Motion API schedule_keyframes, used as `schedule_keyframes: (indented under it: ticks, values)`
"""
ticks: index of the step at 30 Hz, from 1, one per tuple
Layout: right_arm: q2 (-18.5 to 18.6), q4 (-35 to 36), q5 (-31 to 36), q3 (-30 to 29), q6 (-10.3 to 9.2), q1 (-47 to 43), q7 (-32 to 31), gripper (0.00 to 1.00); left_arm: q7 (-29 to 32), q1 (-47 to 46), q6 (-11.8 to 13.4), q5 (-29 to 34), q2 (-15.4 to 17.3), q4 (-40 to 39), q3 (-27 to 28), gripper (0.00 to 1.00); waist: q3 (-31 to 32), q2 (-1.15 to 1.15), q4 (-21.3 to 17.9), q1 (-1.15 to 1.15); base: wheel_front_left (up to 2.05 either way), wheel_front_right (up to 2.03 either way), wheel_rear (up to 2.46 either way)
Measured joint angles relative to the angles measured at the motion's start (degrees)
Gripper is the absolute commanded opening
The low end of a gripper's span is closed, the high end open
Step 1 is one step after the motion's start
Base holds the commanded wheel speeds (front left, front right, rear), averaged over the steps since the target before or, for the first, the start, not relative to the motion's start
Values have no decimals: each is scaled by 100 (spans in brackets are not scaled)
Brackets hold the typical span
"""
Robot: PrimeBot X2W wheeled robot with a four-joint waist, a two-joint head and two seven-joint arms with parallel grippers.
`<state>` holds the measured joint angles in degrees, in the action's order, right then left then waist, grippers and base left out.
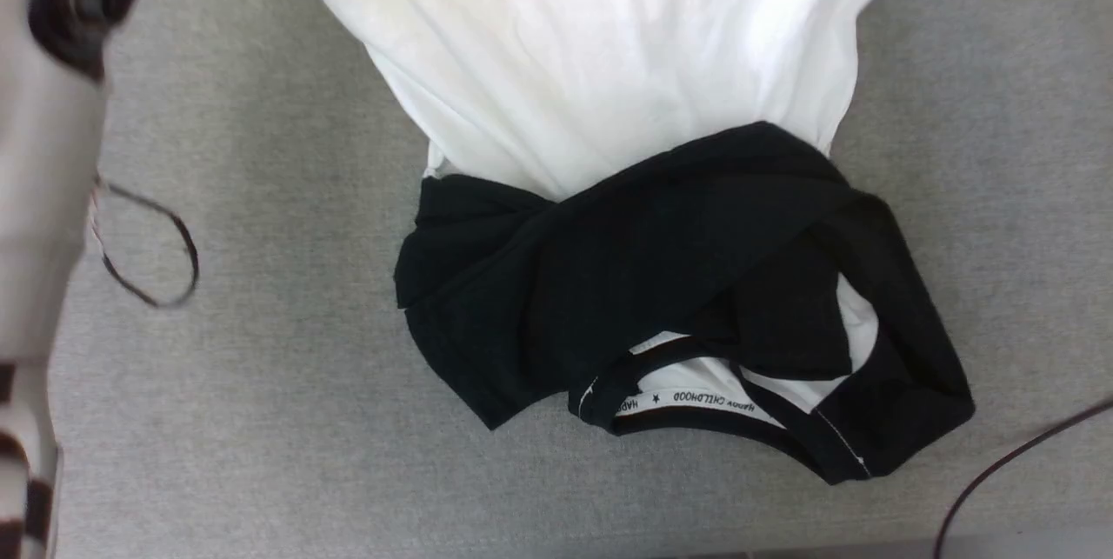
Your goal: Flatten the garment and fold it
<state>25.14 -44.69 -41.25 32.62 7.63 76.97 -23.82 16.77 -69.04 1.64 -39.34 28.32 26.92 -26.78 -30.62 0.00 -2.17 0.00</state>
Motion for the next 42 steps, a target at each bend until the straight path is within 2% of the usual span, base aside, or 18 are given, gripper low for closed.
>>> schedule_keyframes:
  ticks: [6,13,19,21,22,23,26,31,34,35,37,38,39,40,41,42]
  values:
    - [417,657,-221,81,5,-760,280,0,-449,1157,278,-221,232,-821,294,0,441,0,31,-1,0,0,0]
    - [723,1664,-324,-29,8,-2208,398,0,-734,3284,1152,-448,579,-2339,686,0,994,0,54,-2,0,0,0]
    - [803,2533,-172,-848,46,-3800,416,0,-765,5026,1861,-541,811,-3637,876,0,1416,0,74,-2,0,0,0]
    - [745,2831,-15,-1294,49,-4400,356,0,-766,5536,2042,-603,842,-3972,920,0,1532,0,79,-2,0,0,0]
    - [745,2831,-15,-1294,49,-4400,356,0,-766,5536,2042,-603,842,-3972,920,0,1532,0,79,-2,0,0,0]
    - [623,3189,192,-1752,52,-5008,220,0,-764,5984,2175,-628,870,-4232,929,0,1628,0,84,-2,0,0,0]
    - [236,3776,606,-2466,54,-5960,-104,0,-695,6589,2330,-692,894,-4440,865,0,1743,0,91,-2,0,0,0]
    - [-711,4736,1372,-3629,52,-7398,-721,0,-670,7220,2429,-720,803,-4507,588,0,1854,0,109,-1,0,0,0]
    - [-1222,5181,1851,-4022,43,-8019,-1056,0,-637,7346,2439,-736,681,-4413,368,0,1883,0,116,-2,0,0,0]
    - [-1222,5181,1851,-4022,43,-8019,-1056,0,-637,7346,2439,-736,681,-4413,368,0,1883,0,116,-2,0,0,0]
    - [-1522,5347,2139,-4131,41,-8315,-1210,0,-576,7358,2439,-739,597,-4295,222,0,1892,0,116,-1,0,0,0]
    - [-1668,5391,2267,-4164,41,-8427,-1259,0,-554,7358,2437,-742,548,-4221,149,5,1902,0,115,0,0,0,0]
    - [-1847,5403,2502,-4135,40,-8575,-1289,0,-510,7358,2437,-754,424,-4069,34,22,1911,0,100,-1,0,0,0]
    - [-1896,5371,2598,-4125,38,-8608,-1277,11,-512,7358,2437,-751,372,-3992,-13,41,1916,0,85,0,0,0,0]
    - [-1936,5313,2679,-4105,24,-8622,-1269,35,-513,7357,2437,-751,326,-3908,-42,59,1927,0,72,0,0,0,0]
    - [-1978,5258,2732,-4094,11,-8633,-1226,86,-522,7357,2437,-748,282,-3841,-73,100,1941,0,62,0,0,0,0]
